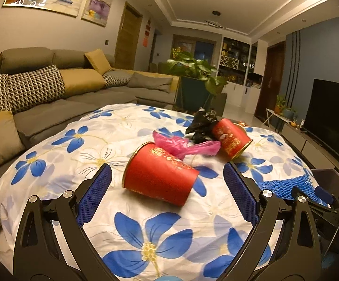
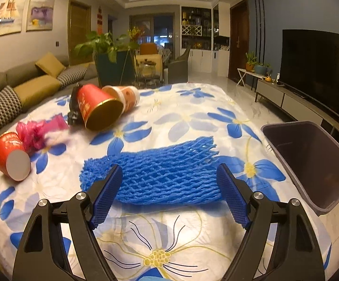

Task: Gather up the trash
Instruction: 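Grasp the blue foam mesh sleeve with the right tool while the left tool grasps a red paper cup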

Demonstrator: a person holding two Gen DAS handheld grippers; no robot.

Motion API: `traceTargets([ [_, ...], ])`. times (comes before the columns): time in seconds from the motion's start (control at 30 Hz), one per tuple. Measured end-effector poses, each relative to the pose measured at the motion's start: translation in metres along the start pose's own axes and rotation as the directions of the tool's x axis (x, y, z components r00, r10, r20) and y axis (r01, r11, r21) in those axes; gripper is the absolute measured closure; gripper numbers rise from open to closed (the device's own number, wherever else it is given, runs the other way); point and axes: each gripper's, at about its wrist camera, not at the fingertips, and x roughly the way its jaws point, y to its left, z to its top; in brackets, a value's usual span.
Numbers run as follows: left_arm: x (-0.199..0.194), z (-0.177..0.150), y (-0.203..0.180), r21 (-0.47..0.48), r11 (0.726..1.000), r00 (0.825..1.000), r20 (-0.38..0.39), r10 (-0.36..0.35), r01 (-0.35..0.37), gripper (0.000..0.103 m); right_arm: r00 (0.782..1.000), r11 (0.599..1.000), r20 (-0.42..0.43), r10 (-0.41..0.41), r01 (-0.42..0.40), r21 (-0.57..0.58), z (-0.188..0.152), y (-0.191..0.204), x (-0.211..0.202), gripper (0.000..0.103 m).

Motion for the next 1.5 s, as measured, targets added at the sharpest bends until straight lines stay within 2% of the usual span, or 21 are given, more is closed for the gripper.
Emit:
traceTargets([
  [0.2,0.005,-0.005,0.008,-0.009,1.0,1.0,-0.016,0.01,-0.01,0.009,0.999,1.0,-0.041,0.001,-0.001,-0.011,-0.003,0.002,0.011,0.035],
  [0.27,0.007,-0.006,0.012,-0.015,1.0,1.0,-0.019,0.017,-0.017,0.009,0.999,1.0,-0.047,-0.002,0.001,-0.021,-0.004,0.004,0.012,0.046],
  [0.3,0.008,-0.006,0.014,-0.019,1.0,1.0,-0.022,0.019,-0.019,0.009,0.999,1.0,-0.048,-0.002,0.001,-0.023,-0.003,0.004,0.011,0.049],
  [0.4,0.011,-0.006,0.023,-0.045,0.999,0.999,-0.037,0.019,-0.02,0.009,0.999,1.0,-0.05,0.002,-0.003,-0.031,-0.004,0.005,0.011,0.071],
  [0.47,0.015,-0.004,0.027,-0.052,0.999,0.999,-0.048,0.005,-0.008,0.009,0.999,0.999,-0.052,0.017,-0.018,-0.035,-0.004,0.006,0.01,0.094],
  [0.57,0.022,0.002,0.037,-0.074,0.997,0.999,-0.048,-0.025,0.021,0.009,0.998,0.998,-0.047,0.051,-0.052,-0.025,-0.005,0.004,0.007,0.103],
  [0.73,0.044,0.013,0.058,-0.13,0.984,0.986,-0.095,-0.138,0.125,0.009,0.997,0.997,-0.016,0.073,-0.074,-0.024,-0.006,0.004,-0.004,0.103],
  [0.87,0.064,0.015,0.065,-0.156,0.964,0.96,-0.147,-0.237,0.214,0.012,0.997,0.995,0.019,0.074,-0.073,-0.066,-0.006,0.01,-0.016,0.103],
  [0.93,0.073,0.014,0.067,-0.174,0.955,0.945,-0.182,-0.272,0.241,0.018,0.997,0.994,0.031,0.075,-0.072,-0.081,-0.006,0.012,-0.019,0.103],
  [1.0,0.082,0.011,0.067,-0.2,0.939,0.921,-0.22,-0.321,0.28,0.029,0.996,0.993,0.036,0.076,-0.072,-0.088,-0.006,0.013,-0.021,0.103],
  [1.03,0.084,0.008,0.067,-0.21,0.932,0.912,-0.228,-0.341,0.295,0.032,0.996,0.993,0.039,0.076,-0.072,-0.093,-0.006,0.014,-0.022,0.103],
  [1.17,0.083,0.004,0.063,-0.234,0.9,0.877,-0.235,-0.42,0.368,0.056,0.996,0.992,0.046,0.075,-0.07,-0.103,-0.005,0.015,-0.024,0.102],
  [1.2,0.083,0.002,0.06,-0.243,0.89,0.862,-0.246,-0.442,0.387,0.063,0.996,0.992,0.047,0.074,-0.069,-0.104,-0.006,0.016,-0.024,0.1],
  [1.23,0.084,0.001,0.059,-0.245,0.884,0.853,-0.256,-0.455,0.398,0.066,0.996,0.992,0.05,0.076,-0.071,-0.105,-0.005,0.016,-0.024,0.089],
  [1.27,0.083,-0.001,0.056,-0.245,0.88,0.844,-0.267,-0.465,0.407,0.073,0.996,0.992,0.052,0.076,-0.071,-0.105,-0.005,0.016,-0.023,0.08],
  [1.3,0.083,-0.003,0.053,-0.239,0.878,0.837,-0.277,-0.471,0.415,0.08,0.995,0.992,0.056,0.079,-0.073,-0.105,-0.005,0.016,-0.024,0.078],
  [1.4,0.079,-0.005,0.045,-0.231,0.872,0.827,-0.284,-0.485,0.432,0.092,0.995,0.992,0.055,0.085,-0.079,-0.101,-0.003,0.017,-0.023,0.069],
  [1.5,0.07,-0.003,0.041,-0.239,0.866,0.831,-0.258,-0.492,0.439,0.102,0.995,0.993,0.045,0.085,-0.081,-0.084,-0.001,0.014,-0.018,0.055],
])
